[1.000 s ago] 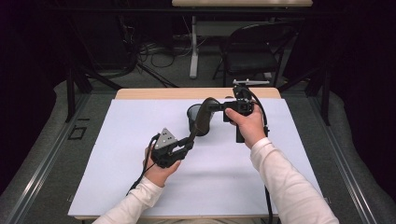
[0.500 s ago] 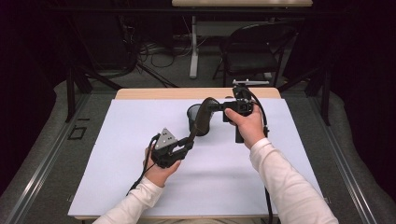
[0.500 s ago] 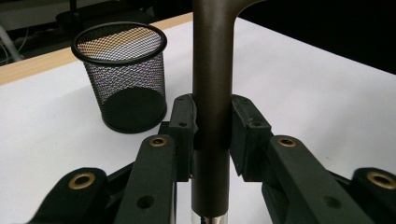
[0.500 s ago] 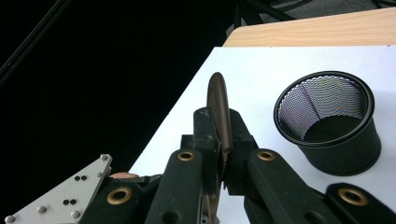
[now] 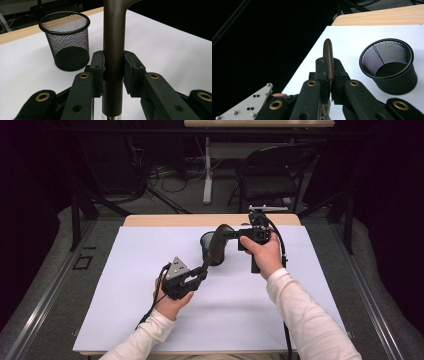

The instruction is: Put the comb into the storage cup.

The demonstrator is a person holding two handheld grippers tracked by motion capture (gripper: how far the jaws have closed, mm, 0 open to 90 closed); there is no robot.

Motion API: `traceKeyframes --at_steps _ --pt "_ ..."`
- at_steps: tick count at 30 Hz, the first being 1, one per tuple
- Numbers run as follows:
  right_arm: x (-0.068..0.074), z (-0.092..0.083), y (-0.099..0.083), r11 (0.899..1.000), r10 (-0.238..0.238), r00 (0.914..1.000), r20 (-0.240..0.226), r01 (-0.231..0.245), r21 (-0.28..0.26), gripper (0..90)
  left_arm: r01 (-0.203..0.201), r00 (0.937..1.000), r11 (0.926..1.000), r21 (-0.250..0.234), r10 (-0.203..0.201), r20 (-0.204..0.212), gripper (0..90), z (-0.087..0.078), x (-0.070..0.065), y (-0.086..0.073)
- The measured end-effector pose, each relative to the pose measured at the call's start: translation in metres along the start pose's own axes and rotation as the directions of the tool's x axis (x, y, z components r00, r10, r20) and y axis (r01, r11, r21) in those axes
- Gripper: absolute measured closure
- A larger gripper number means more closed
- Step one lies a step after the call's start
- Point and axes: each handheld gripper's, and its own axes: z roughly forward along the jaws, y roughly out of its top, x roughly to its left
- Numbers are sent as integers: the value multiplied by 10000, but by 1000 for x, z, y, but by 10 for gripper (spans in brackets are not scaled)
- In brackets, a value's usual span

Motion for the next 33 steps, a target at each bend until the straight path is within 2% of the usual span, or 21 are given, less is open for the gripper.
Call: traceKeyframes --at_steps 6,20,23,28,33 --pt "1 0 0 10000 -5 10000 -27 5 -33 873 97 9999 9999 -70 -97 65 679 0 1 0" --pt "0 1 0 10000 -68 10000 -45 68 -67 873 445 9990 9989 -149 -443 104 504 2 5 0" --pt "0 1 0 9999 -80 10000 -47 79 -81 872 550 9985 9985 -2 -550 12 476 3 6 1" --pt "-1 1 2 9998 -62 10000 -51 61 -200 872 496 9984 9988 -38 -497 -265 425 3 6 1" --pt "-2 1 2 9998 -76 10000 4 76 -209 872 572 9981 9983 -151 -575 -241 389 2 8 2"
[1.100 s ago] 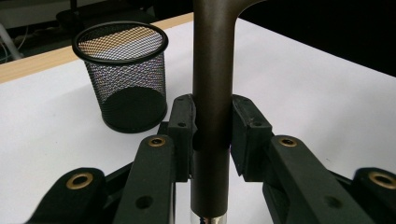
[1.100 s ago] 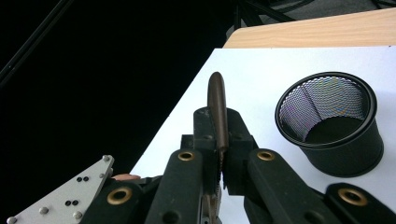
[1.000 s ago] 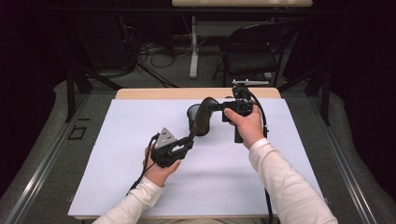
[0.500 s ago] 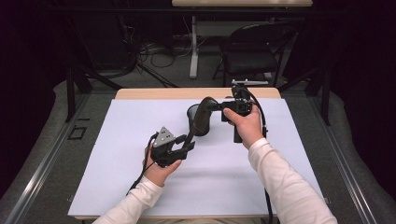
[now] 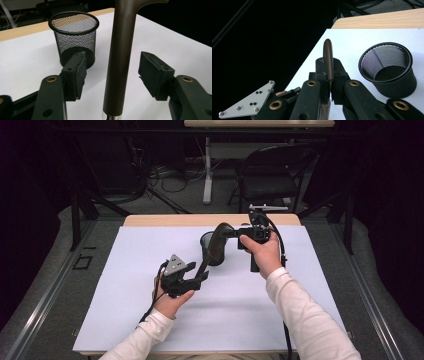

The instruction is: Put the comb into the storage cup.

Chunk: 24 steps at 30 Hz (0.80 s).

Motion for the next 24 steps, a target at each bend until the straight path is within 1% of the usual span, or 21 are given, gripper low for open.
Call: traceKeyframes --at_steps 2,4,7,15,17,18,19,22,24 --pt "0 -1 0 10000 13 10000 29 -13 -24 872 62 10000 9999 -100 -61 54 375 -1 0 1" --pt "-1 -1 1 10000 20 10000 73 -19 -72 872 23 10000 9999 -102 -23 -53 356 -1 1 2" --pt "-2 -2 2 9999 1 9999 130 0 -112 872 -19 10000 9999 -147 18 -61 340 -1 2 3" --pt "-4 -5 7 9997 -34 9996 281 40 -235 872 -95 9998 10000 9 94 176 324 1 6 5" --pt "-3 -6 9 9996 -74 9994 342 83 -263 872 -169 9996 9997 172 165 250 318 1 7 6" --pt "-3 -6 10 9995 -93 9993 368 104 -283 872 -212 9996 9996 160 209 185 318 1 7 6" --pt "-2 -7 11 9995 -130 9991 413 142 -293 872 -317 9993 9994 102 315 207 319 0 8 7" --pt "-2 -9 14 9993 -189 9986 491 205 -326 872 -126 9980 9998 127 118 617 319 -1 9 8" --pt "-1 -9 15 9991 -236 9982 559 256 -349 872 -58 9974 9995 295 36 718 307 -2 10 8"
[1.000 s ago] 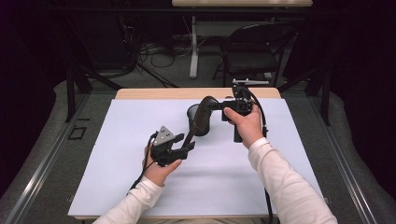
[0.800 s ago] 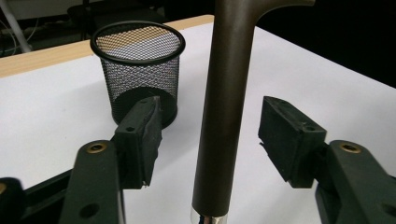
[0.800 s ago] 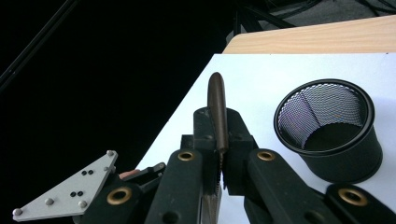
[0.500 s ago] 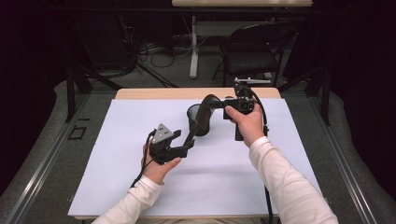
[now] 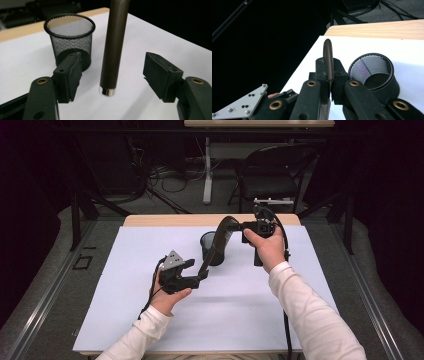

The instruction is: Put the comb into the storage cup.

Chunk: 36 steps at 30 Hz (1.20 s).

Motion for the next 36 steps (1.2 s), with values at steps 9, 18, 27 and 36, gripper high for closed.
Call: traceKeyframes --at_steps 9,18,27,36 --pt "1 -1 3 9999 -103 9998 152 103 13 872 -371 9988 9985 409 383 -293 245 -4 1 3" --pt "4 -5 6 9998 -221 9993 303 220 27 872 -95 9998 9996 270 100 -172 235 -10 7 7" --pt "7 -6 10 9993 -352 9983 464 347 120 871 88 10000 9996 275 -87 -34 187 -13 10 8" --pt "9 -8 13 9991 -425 9970 653 419 110 871 20 9999 9997 229 -24 155 152 -15 12 9"
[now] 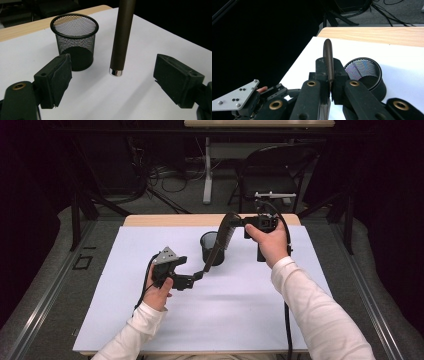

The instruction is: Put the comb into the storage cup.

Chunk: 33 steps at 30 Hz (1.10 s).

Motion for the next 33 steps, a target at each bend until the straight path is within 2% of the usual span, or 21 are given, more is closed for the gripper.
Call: traceKeyframes --at_steps 4,6,12,16,27,33 --pt "1 -1 1 10000 -70 9999 98 70 33 871 188 9998 9997 -136 -187 52 151 0 2 1" --pt "1 -1 3 9999 -115 9998 153 114 52 871 160 9999 9997 -174 -161 -31 146 -1 3 1" --pt "5 -1 5 9995 -306 9993 225 305 62 871 179 9998 9996 -232 -178 58 123 -4 6 2" --pt "8 -1 7 9993 -383 9989 257 381 62 872 323 9994 9991 -287 -326 -90 123 -7 9 2" --pt "17 -1 12 9961 -883 9949 487 881 58 871 220 9997 9994 -249 -222 -98 123 -11 10 2" --pt "18 -2 16 9954 -961 9937 584 960 38 871 225 9997 9995 -236 -228 -97 123 -11 10 2"
